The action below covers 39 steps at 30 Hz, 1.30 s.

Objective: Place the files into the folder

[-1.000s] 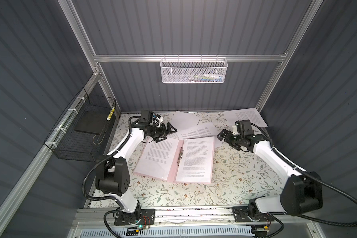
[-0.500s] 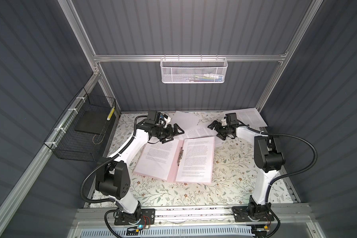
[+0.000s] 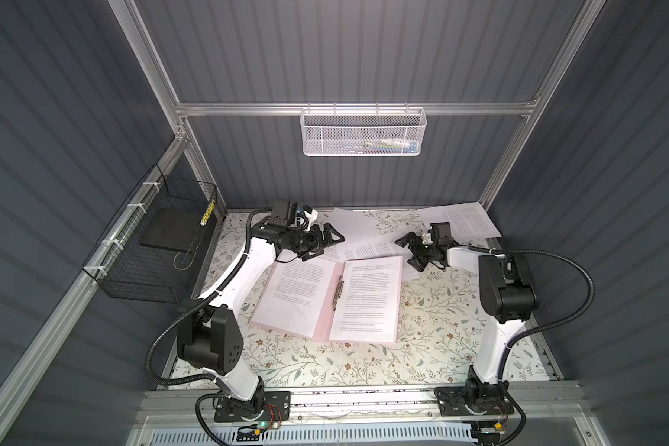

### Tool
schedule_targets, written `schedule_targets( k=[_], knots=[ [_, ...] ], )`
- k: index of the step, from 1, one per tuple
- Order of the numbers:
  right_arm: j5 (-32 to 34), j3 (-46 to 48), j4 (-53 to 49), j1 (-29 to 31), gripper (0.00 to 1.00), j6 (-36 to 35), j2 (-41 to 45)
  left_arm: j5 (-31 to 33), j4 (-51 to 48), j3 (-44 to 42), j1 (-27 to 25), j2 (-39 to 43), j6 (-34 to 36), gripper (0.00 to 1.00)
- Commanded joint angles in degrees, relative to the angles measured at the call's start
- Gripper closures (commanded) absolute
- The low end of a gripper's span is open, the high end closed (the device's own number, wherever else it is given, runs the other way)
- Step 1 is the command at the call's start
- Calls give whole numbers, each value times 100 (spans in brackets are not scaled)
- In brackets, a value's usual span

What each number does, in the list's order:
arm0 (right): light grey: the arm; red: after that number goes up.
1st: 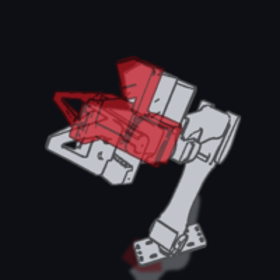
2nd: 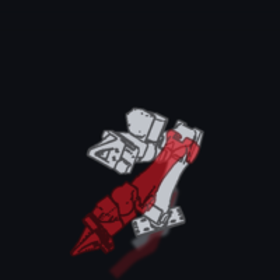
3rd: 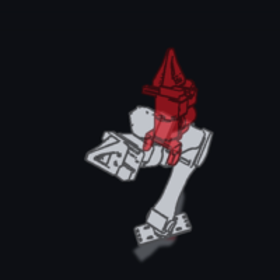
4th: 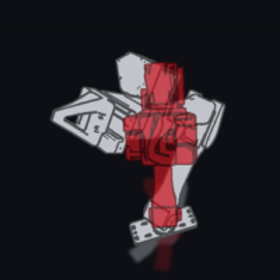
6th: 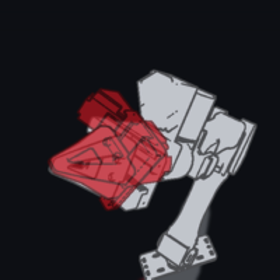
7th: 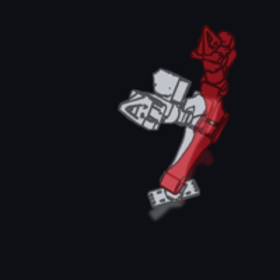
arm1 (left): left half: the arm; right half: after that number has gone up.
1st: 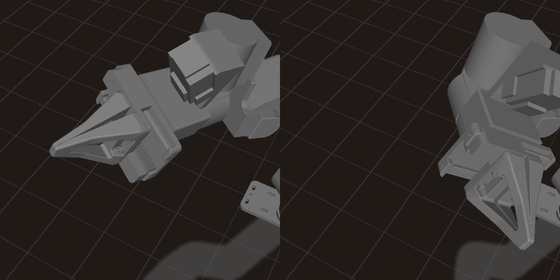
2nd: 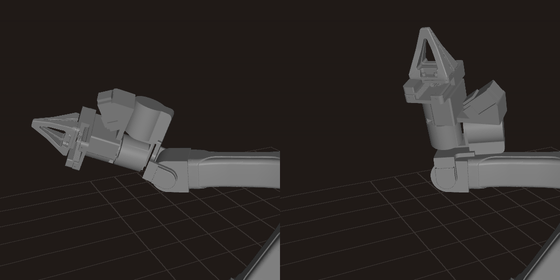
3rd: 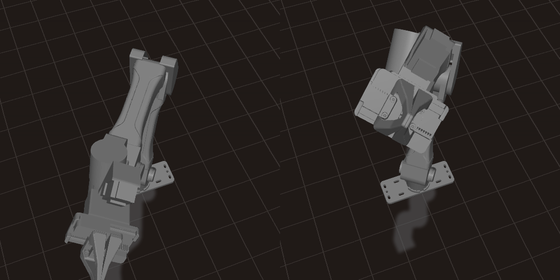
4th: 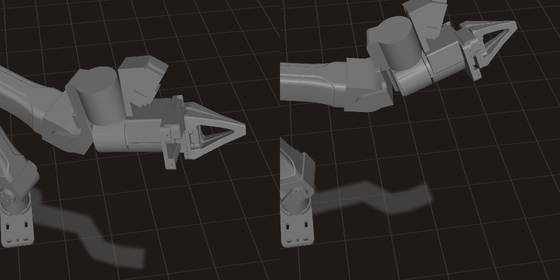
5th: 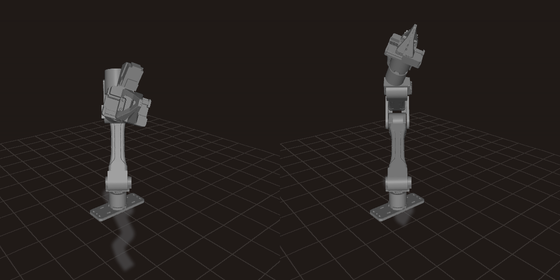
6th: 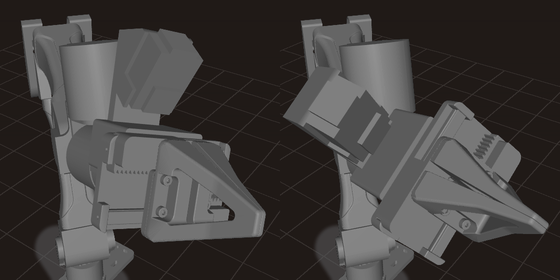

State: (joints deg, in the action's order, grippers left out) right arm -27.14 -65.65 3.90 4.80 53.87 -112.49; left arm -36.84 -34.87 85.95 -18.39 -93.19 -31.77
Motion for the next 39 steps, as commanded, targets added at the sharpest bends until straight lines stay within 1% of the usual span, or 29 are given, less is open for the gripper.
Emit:
schedule_targets(
  k=[1, 3, 5, 8, 9, 11, 12, 14, 15, 17, 18, 21, 25, 27, 30, 33, 36, 39],
  knots=[
    [62, 890, -27, -372, 1, 190, 684, -32, -310, 405, -13, 281, 153, 0],
    [186, 1309, -298, -468, 1, -136, 1304, -191, -433, 552, -30, 279, 199, 0],
    [315, 1698, -685, -499, 1, -457, 1868, -223, -471, 650, -154, 334, 232, 0],
    [238, 2628, -840, -673, 1, -449, 2727, -133, -645, 877, -475, 322, 328, 0],
    [263, 3044, -793, -754, 1, -371, 3114, -110, -669, 933, -603, 302, 329, 0],
    [105, 3801, -528, -928, 1, -264, 3821, -31, -653, 941, -800, 292, 283, 0],
    [86, 4026, -541, -930, 1, -333, 4197, 16, -621, 904, -879, 313, 257, 0],
    [197, 3976, -1039, -838, 1, -654, 4688, 53, -440, 722, -936, 400, 91, 0],
    [314, 3797, -1407, -807, 1, -830, 4794, 87, -338, 613, -953, 461, -10, 0],
    [404, 3412, -1793, -804, 1, -1111, 4789, 245, -324, 505, -1043, 544, -37, 0],
    [417, 3249, -1840, -805, 1, -1201, 4667, 377, -351, 460, -1126, 564, -23, 0],
    [244, 2553, -1827, -814, 1, -1363, 3904, 350, -242, 221, -1275, 574, -93, 0],
    [-439, 1613, -1156, -777, 1, -1270, 2466, 362, -41, -50, -1382, 616, -235, 0],
    [-651, 993, -1080, -682, 1, -1272, 1654, 349, 24, -130, -1403, 609, -299, 0],
    [-964, -199, -1268, -461, 1, -1223, 544, 370, 29, -163, -1404, 566, -311, 0],
    [-1079, -1057, -1323, -231, 1, -1036, -262, 401, 24, -124, -1405, 515, -297, 0],
    [-1109, -1423, -1317, -138, 1, -837, -680, 431, -24, -7, -1404, 412, -271, 0],
    [-1128, -1395, -1179, -147, 1, -583, -886, 466, -65, 118, -1404, 329, -235, 0]
  ],
)
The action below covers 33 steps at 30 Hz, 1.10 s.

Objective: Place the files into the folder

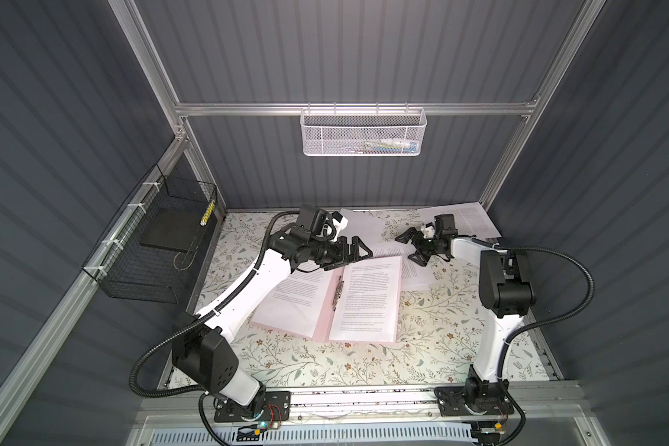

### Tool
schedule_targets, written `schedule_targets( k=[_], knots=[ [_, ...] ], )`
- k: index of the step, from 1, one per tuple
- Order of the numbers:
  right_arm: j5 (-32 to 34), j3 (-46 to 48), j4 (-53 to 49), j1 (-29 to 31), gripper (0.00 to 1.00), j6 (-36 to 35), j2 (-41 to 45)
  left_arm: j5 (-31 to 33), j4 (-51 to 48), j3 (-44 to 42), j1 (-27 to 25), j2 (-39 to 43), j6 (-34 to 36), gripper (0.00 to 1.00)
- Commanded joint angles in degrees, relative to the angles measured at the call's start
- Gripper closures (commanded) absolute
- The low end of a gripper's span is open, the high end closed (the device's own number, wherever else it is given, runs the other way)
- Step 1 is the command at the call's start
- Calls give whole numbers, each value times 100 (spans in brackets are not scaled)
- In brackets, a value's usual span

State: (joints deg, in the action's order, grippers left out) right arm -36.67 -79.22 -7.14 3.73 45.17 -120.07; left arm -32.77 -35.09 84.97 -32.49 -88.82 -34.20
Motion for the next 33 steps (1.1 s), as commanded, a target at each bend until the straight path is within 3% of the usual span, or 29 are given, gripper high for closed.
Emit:
schedule_targets(
  k=[1, 5, 10, 20, 25, 27, 31, 33],
  knots=[
    [-143, 65, -4, -64, 1, 361, -139, 73, -74, 273, 6, -135, 42, 0],
    [-264, 792, 589, -326, 1, 688, 66, 79, -208, 521, 6, -219, 188, 0],
    [-279, 1451, 339, -691, 1, 508, 504, 92, -358, 959, 6, -215, 238, 0],
    [266, 4652, 382, -1670, 1, 398, 3260, -146, -674, 1286, -41, -171, 272, 0],
    [458, 6317, 532, -1736, 1, 1078, 4939, 78, -896, 1485, -636, -336, 382, 0],
    [653, 6620, 47, -1730, 1, 1166, 6001, 188, -938, 1545, -994, -460, 396, 0],
    [1352, 6233, -1375, -1730, 1, 523, 7698, 492, -732, 1538, -1829, -836, 260, 0],
    [1563, 5887, -1483, -1745, 1, 40, 8013, 710, -632, 1616, -2277, -1127, 206, 0]
  ],
)
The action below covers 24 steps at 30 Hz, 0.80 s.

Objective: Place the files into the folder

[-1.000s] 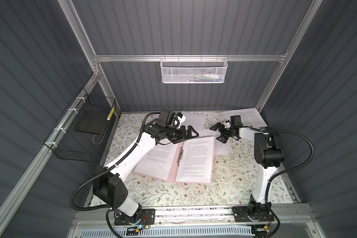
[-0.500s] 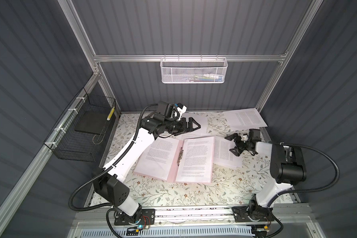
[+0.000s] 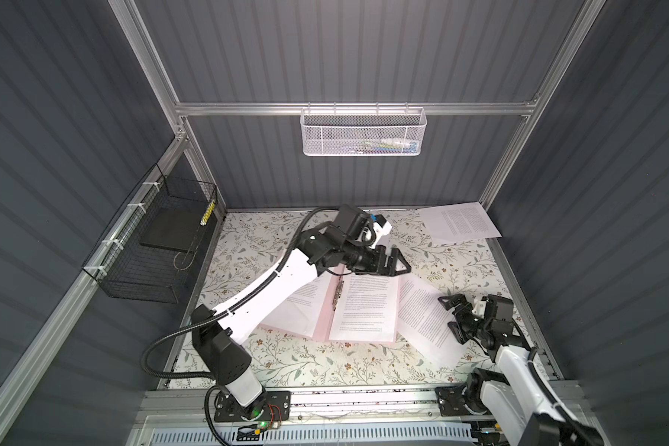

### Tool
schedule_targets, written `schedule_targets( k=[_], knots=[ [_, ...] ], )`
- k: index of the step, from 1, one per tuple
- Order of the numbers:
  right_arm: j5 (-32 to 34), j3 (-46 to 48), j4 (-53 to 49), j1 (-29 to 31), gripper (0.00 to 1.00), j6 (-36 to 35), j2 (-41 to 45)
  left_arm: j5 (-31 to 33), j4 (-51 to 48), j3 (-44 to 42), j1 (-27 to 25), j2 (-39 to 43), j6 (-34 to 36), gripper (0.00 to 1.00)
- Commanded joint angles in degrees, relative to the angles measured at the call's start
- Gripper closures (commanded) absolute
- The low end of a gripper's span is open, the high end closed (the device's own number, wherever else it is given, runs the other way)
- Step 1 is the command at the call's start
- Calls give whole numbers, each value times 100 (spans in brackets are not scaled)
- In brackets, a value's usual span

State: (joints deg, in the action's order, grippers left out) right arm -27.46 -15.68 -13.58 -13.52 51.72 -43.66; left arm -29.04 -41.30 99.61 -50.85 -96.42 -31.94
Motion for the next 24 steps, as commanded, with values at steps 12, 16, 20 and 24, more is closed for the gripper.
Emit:
schedule_targets(
  k=[12, 16, 20, 24],
  knots=[
    [883, -1928, -677, -891, 1, -1696, -2259, 1247, 21, 1541, -1471, -2758, -232, 0],
    [449, -1987, -397, -1262, 1, -1802, -2694, 1291, -123, 2223, -1481, -3608, -251, 0],
    [195, -2112, -396, -1540, 1, -2002, -3274, 1285, -385, 2982, -1486, -4293, -191, 0],
    [217, -2255, -561, -1645, 1, -2186, -3581, 1471, -528, 3130, -1480, -4544, -19, 0]
  ],
)
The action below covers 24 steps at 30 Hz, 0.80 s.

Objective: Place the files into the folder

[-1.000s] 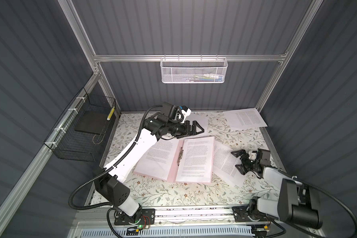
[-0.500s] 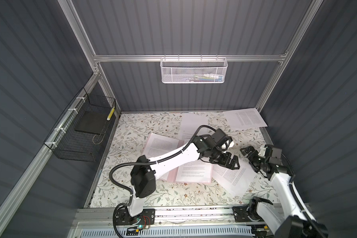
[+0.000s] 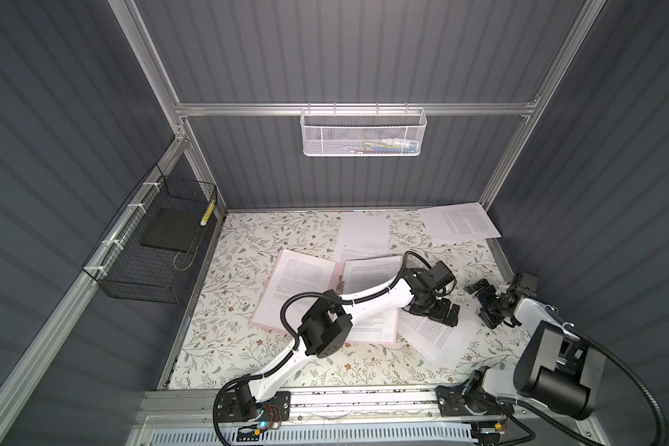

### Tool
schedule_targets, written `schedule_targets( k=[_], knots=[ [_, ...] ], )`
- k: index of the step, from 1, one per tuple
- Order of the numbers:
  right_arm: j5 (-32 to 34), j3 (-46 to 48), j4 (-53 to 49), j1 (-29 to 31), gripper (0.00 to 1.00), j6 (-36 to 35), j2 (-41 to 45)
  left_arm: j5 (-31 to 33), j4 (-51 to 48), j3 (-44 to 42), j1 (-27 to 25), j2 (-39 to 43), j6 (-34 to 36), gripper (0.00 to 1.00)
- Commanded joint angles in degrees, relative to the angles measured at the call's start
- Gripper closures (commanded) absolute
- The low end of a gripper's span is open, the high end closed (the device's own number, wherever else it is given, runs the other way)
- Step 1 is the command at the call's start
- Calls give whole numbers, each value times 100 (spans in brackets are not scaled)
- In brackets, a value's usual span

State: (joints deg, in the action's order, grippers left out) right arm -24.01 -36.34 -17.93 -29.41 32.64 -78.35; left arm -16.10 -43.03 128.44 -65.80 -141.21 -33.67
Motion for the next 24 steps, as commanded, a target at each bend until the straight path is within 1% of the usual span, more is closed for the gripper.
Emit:
schedule_targets(
  k=[1, 5, 7, 8, 11, 16, 19, 22, 24],
  knots=[
    [-63, -237, -187, -58, 1, -338, -148, 266, -426, 288, 15, -124, 224, 0],
    [21, -353, -364, -56, 1, -423, -336, 384, -557, 290, 41, -277, 408, 0],
    [-40, -391, -403, -58, 1, -475, -429, 397, -558, 254, 66, -333, 485, 0],
    [-36, -415, -583, -56, 1, -511, -462, 404, -585, 253, 80, -361, 519, 0],
    [68, -352, -655, -39, 1, -570, -462, 412, -602, 211, 127, -396, 656, 0],
    [-40, -403, -769, 4, 1, -649, -841, 293, -584, 199, 197, -477, 838, 0],
    [-71, -385, -795, 31, 1, -648, -917, 212, -619, 235, 247, -530, 944, 0],
    [-262, -390, -838, 49, 1, -669, -1027, 190, -619, 227, 273, -529, 1026, 0],
    [-203, -412, -951, 82, 1, -705, -1069, 137, -620, 216, 287, -539, 1064, 0]
  ],
)
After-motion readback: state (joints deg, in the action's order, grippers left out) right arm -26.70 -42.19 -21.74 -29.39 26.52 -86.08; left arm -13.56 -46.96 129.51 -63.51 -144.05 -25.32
